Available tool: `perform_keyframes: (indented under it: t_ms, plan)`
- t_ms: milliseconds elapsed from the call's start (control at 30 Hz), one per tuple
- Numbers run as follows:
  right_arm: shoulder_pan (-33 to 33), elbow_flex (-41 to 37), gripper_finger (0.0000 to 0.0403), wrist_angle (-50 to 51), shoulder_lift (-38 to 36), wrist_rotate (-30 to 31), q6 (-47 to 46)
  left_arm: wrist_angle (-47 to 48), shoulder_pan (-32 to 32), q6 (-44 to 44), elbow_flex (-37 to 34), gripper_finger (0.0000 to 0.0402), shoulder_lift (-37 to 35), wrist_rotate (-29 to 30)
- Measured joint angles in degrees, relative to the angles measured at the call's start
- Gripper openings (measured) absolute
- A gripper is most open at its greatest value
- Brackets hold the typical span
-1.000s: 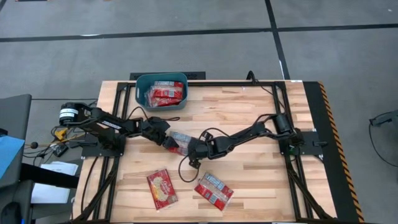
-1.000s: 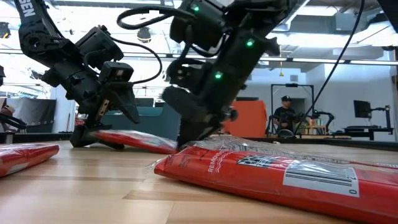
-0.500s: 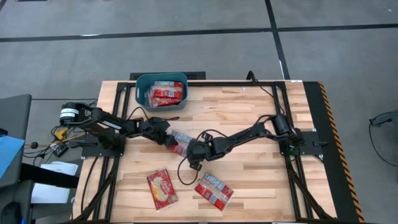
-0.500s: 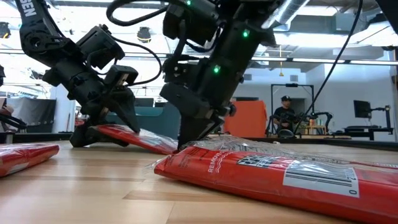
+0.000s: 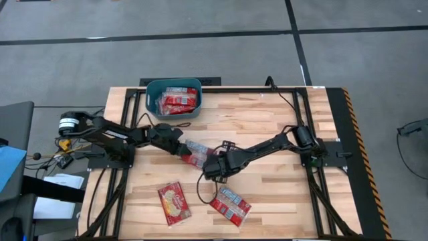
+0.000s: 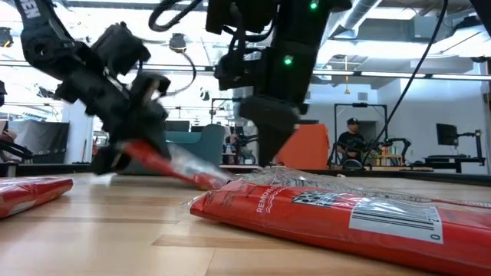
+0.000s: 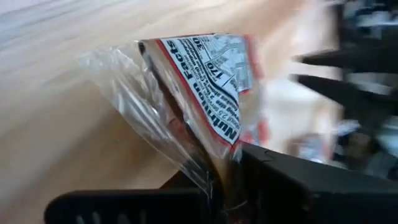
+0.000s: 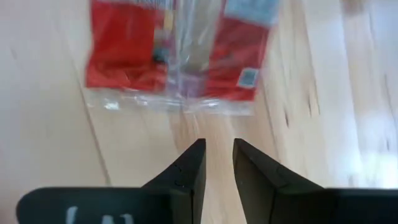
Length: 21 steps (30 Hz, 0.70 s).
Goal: Sort popcorn bags into baskets
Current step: Put the red popcorn bag into the blue bin
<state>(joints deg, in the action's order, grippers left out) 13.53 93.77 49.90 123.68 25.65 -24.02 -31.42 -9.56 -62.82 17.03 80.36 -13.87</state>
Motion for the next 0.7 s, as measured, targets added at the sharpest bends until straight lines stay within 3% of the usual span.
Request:
perform_keyframes:
  t_ms: [200, 467, 700]
  plan:
    - [2.2, 0.4, 0.0107, 8.7, -3.2, 0.7, -2.7, 3.2, -3.1, -1.2, 0.4, 0.0015, -9.5, -0.4]
    - [5.7, 0.4, 0.0107, 12.5, -7.0, 7.7, -7.8, 6.6, -10.8, -1.4, 1.4, 0.0006, -22.7, -0.9]
    - [5.4, 0.3, 0.0107, 12.1, -10.7, 10.5, -2.9, 15.6, -20.1, 5.0, 9.8, 0.0006, -28.0, -1.9]
